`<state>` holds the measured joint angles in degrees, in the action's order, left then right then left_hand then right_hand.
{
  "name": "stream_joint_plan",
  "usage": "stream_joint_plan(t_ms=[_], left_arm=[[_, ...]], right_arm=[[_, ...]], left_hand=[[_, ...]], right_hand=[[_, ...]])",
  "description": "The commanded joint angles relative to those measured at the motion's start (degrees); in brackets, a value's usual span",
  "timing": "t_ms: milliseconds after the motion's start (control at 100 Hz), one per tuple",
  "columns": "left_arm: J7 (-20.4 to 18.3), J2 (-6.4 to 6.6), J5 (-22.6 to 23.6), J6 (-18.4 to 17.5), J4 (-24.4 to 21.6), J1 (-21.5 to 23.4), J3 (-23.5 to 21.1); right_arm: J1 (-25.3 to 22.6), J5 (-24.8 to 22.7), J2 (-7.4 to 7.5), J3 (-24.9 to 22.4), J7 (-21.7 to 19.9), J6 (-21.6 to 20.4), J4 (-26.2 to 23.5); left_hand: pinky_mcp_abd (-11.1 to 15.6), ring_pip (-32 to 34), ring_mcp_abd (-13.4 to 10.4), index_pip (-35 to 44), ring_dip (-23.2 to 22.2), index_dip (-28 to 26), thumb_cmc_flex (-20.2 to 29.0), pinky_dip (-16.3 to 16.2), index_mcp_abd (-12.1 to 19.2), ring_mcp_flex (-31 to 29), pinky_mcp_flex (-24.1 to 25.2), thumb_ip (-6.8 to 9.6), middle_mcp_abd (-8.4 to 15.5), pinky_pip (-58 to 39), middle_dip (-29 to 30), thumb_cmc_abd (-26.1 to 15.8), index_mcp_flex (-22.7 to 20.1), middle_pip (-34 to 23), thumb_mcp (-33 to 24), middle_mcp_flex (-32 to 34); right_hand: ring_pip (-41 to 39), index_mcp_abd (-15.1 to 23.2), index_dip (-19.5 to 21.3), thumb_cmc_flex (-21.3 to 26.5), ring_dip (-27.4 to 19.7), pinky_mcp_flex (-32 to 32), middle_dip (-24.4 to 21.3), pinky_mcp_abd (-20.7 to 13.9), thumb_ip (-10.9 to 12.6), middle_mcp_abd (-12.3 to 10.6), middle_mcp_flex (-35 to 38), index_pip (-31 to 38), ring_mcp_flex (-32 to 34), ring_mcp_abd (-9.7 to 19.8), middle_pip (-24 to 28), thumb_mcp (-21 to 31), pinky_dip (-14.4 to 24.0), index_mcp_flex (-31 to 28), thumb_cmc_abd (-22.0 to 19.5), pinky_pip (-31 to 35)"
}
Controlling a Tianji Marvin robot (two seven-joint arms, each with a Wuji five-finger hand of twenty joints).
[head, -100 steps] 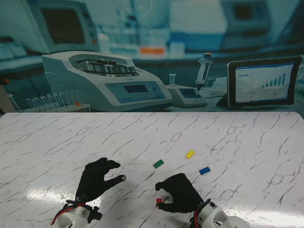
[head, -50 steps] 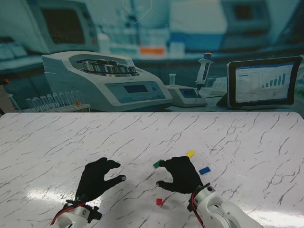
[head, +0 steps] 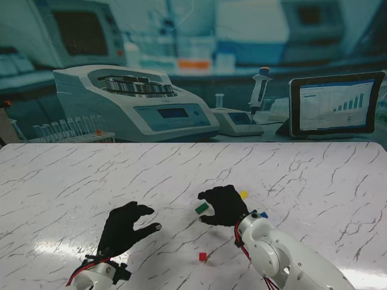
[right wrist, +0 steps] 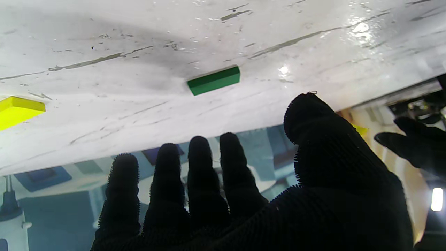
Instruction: Arrange dominoes in a row
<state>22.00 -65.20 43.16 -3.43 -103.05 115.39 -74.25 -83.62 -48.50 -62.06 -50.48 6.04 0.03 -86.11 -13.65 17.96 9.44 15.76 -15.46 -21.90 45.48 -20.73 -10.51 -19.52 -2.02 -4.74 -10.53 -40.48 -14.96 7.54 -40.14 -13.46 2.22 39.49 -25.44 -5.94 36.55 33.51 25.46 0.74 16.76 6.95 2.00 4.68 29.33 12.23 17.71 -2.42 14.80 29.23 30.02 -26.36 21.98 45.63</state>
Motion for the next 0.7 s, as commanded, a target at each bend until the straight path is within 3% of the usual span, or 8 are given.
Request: stream_joint_plan(t_ms=[0, 80, 130, 200, 400, 690], left_arm=[[-0.7, -0.33, -0.5, -1.0, 0.2, 0.1, 0.2], [-0.9, -0.32, -0.6, -0.9, 0.2, 0.0, 0.2], [-1.0, -0.32, -0.6, -0.9, 0.1, 0.0, 0.2], [-1.2, -0.32, -0.8, -0.7, 0.1, 0.0, 0.2], [-1.5, -0.33, -1.1, -0.4, 0.0, -0.1, 0.1], [-1.7, -0.33, -1.2, 0.0, -0.1, -0.1, -0.1]], right_arm=[[1.0, 0.9, -0.64, 0.5, -0.6, 0.1, 1.2], [2.9, 1.3, -0.78, 2.2, -0.5, 0.1, 3.1], [3.9, 1.4, -0.88, 3.2, -0.2, -0.1, 4.4], [5.0, 1.7, -1.1, 4.4, 0.5, -0.2, 5.9], [7.5, 2.6, -1.7, 7.2, 2.2, -0.8, 9.4], [9.7, 2.6, -2.01, 10.2, 3.0, -1.1, 11.8]], left_hand=[[1.1, 1.0, -0.5, 0.2, -0.3, -0.5, -0.9, -0.4, 2.0, -1.2, 0.0, -0.82, 1.0, -0.7, -0.6, 0.6, -0.3, -0.9, 1.1, 0.4], [1.1, 1.0, -0.7, 0.2, -0.3, -0.5, -0.9, -0.4, 2.0, -1.2, 0.0, -0.83, 1.0, -0.8, -0.6, 0.6, -0.3, -0.9, 1.1, 0.4], [1.1, 1.1, -0.7, 0.3, -0.3, -0.5, -0.9, -0.4, 2.1, -1.2, 0.0, -0.83, 1.0, -0.8, -0.6, 0.6, -0.4, -1.0, 1.1, 0.5], [1.1, 1.1, -0.6, 0.3, -0.3, -0.5, -0.9, -0.4, 2.0, -1.2, 0.0, -0.83, 1.0, -0.8, -0.6, 0.6, -0.4, -1.0, 1.1, 0.5], [1.1, 1.3, -0.6, 0.7, -0.4, -0.6, -0.8, -0.5, 2.2, -1.4, -0.2, -0.83, 1.2, -0.9, -0.7, 0.5, -0.6, -1.2, 1.1, 0.8], [1.1, 1.5, -0.7, 1.0, -0.4, -0.7, -0.7, -0.6, 2.3, -1.6, -0.2, -0.84, 1.2, -1.2, -0.7, 0.5, -0.7, -1.5, 1.1, 1.0]], right_hand=[[-0.1, 1.7, -1.0, 1.8, -1.5, -0.1, -1.7, 4.4, -0.3, -1.8, -2.3, -0.8, -2.3, 2.0, -0.5, 0.5, 1.2, 2.7, 1.4, -0.8], [-0.9, 2.7, -1.4, 2.8, -1.9, 0.1, -3.2, 3.7, 0.6, -2.9, -3.0, -0.4, -2.5, 2.8, 0.4, 4.2, 1.6, 3.0, 2.9, -0.5], [-1.5, 3.4, -1.8, 2.4, -2.2, 0.3, -4.2, 3.2, -0.8, -3.5, -3.4, 0.0, -2.5, 3.4, 1.3, 9.5, 1.6, 3.3, 4.0, 0.0], [-1.9, 4.3, -2.0, 2.8, -2.4, 0.3, -4.6, 2.9, -1.9, -4.2, -3.5, 0.5, -2.5, 3.8, 2.1, 13.1, 1.4, 3.2, 4.9, 0.5], [-2.5, 6.1, -1.9, 6.0, -2.5, 0.2, -4.6, 1.9, -2.2, -5.8, -3.6, 1.6, -2.3, 5.2, 2.7, 16.4, 1.2, 2.2, 5.4, 1.5], [-3.7, 7.4, -1.6, 6.9, -2.5, 0.4, -4.5, 1.0, -2.7, -6.7, -2.2, 3.4, -1.6, 5.9, 3.6, 17.8, 0.8, 0.9, 5.1, 3.2]])
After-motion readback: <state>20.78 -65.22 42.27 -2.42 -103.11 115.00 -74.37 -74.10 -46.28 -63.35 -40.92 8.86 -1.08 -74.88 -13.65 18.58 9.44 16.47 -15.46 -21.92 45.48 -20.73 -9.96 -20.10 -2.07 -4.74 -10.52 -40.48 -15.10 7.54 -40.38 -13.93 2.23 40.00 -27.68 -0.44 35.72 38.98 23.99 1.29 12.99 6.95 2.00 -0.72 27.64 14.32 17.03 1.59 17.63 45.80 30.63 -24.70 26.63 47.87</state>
